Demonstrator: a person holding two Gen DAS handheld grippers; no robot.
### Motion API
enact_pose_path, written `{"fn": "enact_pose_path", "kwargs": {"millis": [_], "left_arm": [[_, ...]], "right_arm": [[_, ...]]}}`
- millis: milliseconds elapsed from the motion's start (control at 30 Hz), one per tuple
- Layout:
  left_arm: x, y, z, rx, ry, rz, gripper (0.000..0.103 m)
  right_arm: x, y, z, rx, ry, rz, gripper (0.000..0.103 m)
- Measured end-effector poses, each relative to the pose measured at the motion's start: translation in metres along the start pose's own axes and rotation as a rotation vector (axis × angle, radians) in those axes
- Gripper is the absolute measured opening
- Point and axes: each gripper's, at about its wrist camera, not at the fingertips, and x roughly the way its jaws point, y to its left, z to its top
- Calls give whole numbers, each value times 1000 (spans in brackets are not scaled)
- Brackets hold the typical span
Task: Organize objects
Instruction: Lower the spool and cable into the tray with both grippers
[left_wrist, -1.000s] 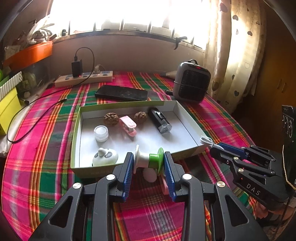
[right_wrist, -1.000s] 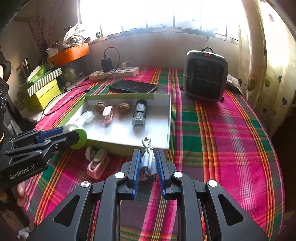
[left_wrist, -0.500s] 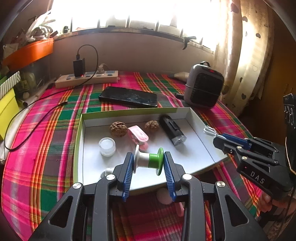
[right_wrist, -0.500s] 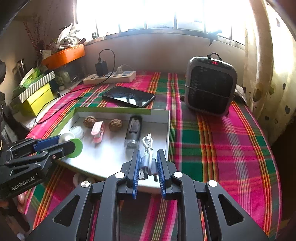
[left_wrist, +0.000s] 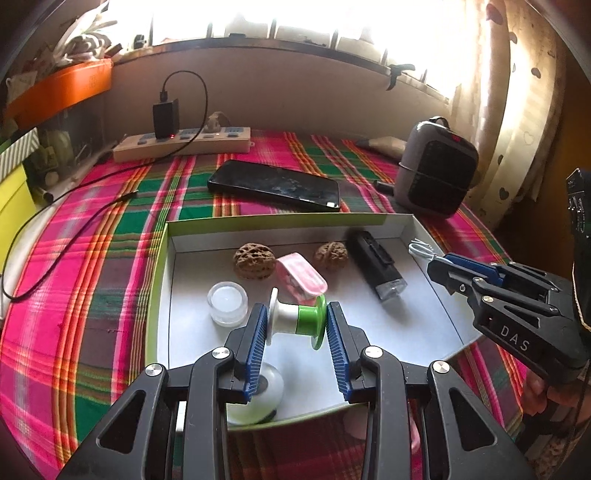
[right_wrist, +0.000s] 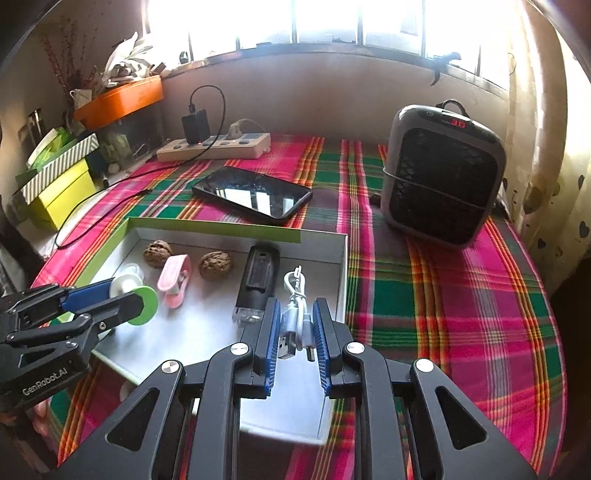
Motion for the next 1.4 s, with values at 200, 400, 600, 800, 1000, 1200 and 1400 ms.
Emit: {"fn": "enact_pose_path", "kwargs": {"millis": [200,400,600,800,1000,1200,1400], "left_arm": [[9,3,4,5,11,12,31],[17,4,5,4,19,19,31],[20,6,9,6,16,32,31],[21,6,8,9,14,34,31],[23,6,8,5,23,36,31],[24,6,8,5,24,35,31],[24,6,8,5,27,37,31]], "right_arm": [[13,-4,4,3,17,-5,19],[22,-3,9,-13,25,-7,19],[29,0,12,-20,29,-6,19],[33,2,12,-30,38,-10,19],[34,4,13,-35,34,-20,19],[34,2,13,-30,32,-16,19],[34,3,13,-33,36,-11,19]]}}
